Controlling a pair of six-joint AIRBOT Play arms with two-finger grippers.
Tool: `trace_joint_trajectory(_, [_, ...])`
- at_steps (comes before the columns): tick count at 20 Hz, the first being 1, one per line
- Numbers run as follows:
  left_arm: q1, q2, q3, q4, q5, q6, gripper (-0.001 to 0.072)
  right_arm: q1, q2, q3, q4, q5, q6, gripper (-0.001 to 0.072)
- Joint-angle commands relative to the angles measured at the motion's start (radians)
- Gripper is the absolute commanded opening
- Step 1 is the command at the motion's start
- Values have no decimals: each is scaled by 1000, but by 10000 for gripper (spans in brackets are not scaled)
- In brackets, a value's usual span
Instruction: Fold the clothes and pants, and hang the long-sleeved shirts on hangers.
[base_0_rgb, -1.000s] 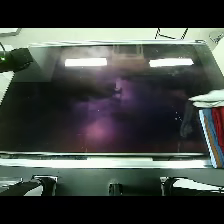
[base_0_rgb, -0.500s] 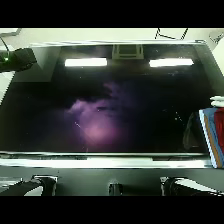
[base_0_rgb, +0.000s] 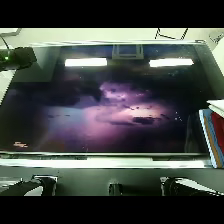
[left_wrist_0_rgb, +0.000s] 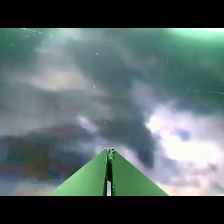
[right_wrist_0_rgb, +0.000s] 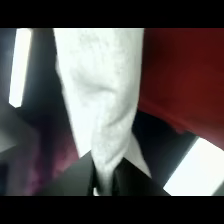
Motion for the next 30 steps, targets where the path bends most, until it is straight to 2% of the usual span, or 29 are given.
trace_joint_trajectory(1, [-1, -2, 0, 0, 12, 3, 27, -2, 6, -24, -289, 47, 9, 40])
trace_joint_trajectory(5, [-1, -2, 0, 0, 13, 3, 28, -2, 6, -189, -362, 18, -6, 40])
trace_joint_trajectory(8, [-1, -2, 0, 0, 12, 3, 27, -2, 7, -321, -492, -25, -26, 40])
trace_joint_trajectory(14, [-1, -2, 0, 0, 12, 3, 28, -2, 6, -471, -522, -175, -32, 46])
trace_joint_trajectory(15, [-1, -2, 0, 0, 12, 3, 28, -2, 6, -474, -524, -191, -32, 151])
trace_joint_trajectory(16, [-1, -2, 0, 0, 12, 3, 28, -2, 7, -471, -520, -209, -37, 431])
trace_joint_trajectory(17, [-1, -2, 0, 0, 12, 3, 28, -2, 6, -460, -489, -212, -79, 664])
trace_joint_trajectory(19, [-1, -2, 0, -2, 17, 3, 28, -2, 7, -385, -395, -238, -130, 685])
trace_joint_trajectory(20, [-1, -1, 1, -14, 44, 3, 28, -2, 6, -309, -298, -289, -150, 685])
trace_joint_trajectory(22, [-12, -2, 0, -34, 176, 5, 27, 27, 8, -135, -75, -489, -162, 677])
trace_joint_trajectory(24, [-42, -20, 1, 36, 304, 35, 26, 151, 10, 20, 27, -658, -243, 664])
trace_joint_trajectory(26, [-57, -82, 1, 161, 251, -29, 25, 355, 10, 90, 18, -703, -283, 664])
trace_joint_trajectory(28, [-51, -166, 0, 175, 59, -51, 29, 586, -5, 89, -20, -621, -249, 665])
trace_joint_trajectory(29, [-51, -203, 0, 169, -41, -51, 121, 706, -29, 89, -64, -528, -221, 665])
trace_joint_trajectory(30, [-50, -243, 0, 142, -140, -52, 514, 809, -59, 87, -93, -425, -224, 666])
